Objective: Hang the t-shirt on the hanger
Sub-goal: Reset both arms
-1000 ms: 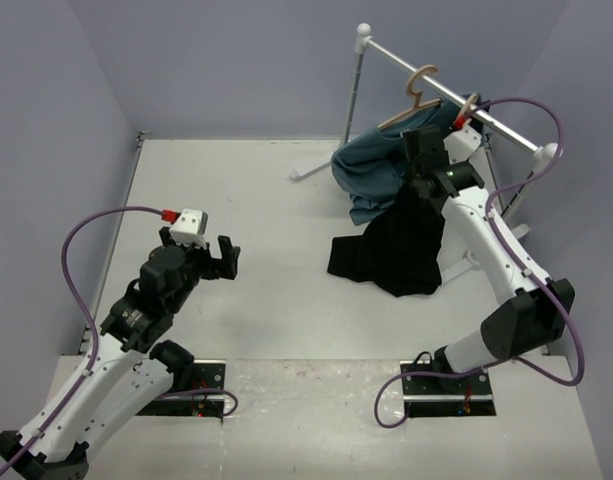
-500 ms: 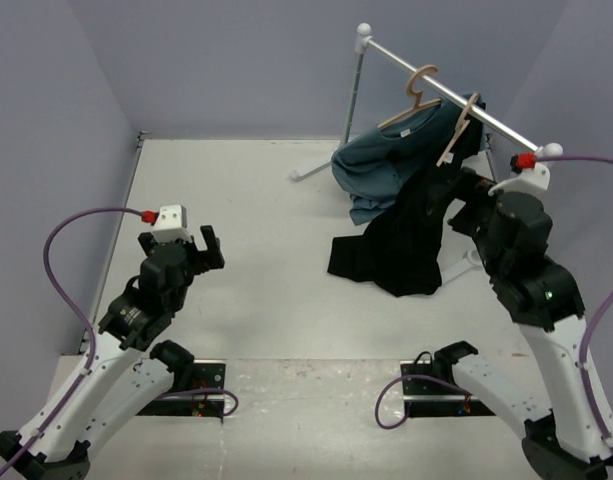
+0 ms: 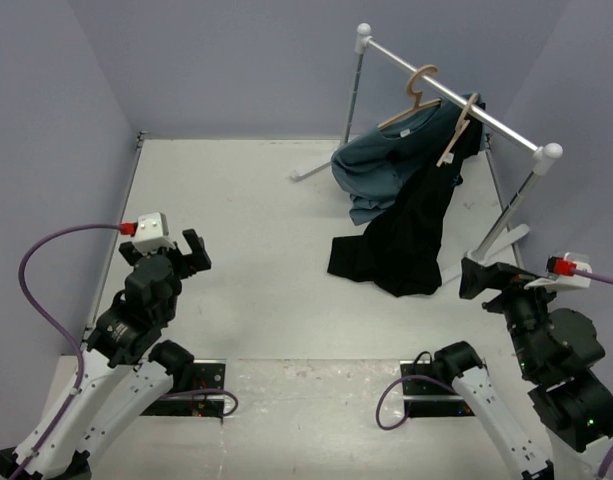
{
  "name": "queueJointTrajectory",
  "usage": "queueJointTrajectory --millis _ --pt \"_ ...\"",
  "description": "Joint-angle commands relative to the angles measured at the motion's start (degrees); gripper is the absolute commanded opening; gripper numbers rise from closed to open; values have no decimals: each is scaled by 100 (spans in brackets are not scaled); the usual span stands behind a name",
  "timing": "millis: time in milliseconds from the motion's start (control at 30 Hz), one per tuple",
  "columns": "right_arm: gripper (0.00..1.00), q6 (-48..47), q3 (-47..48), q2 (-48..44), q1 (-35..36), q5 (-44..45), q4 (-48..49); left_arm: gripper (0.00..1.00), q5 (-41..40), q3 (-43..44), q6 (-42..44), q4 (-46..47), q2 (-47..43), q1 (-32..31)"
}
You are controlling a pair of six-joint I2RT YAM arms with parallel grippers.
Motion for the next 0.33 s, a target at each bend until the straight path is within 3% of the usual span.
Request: queueJointTrajectory --millis 0,300 --pt "99 -147 -280 -99 11 -48 81 100 -129 -57 63 142 36 38" --pt "99 62 -534 -133 3 301 79 100 -161 -117 63 159 -17 38"
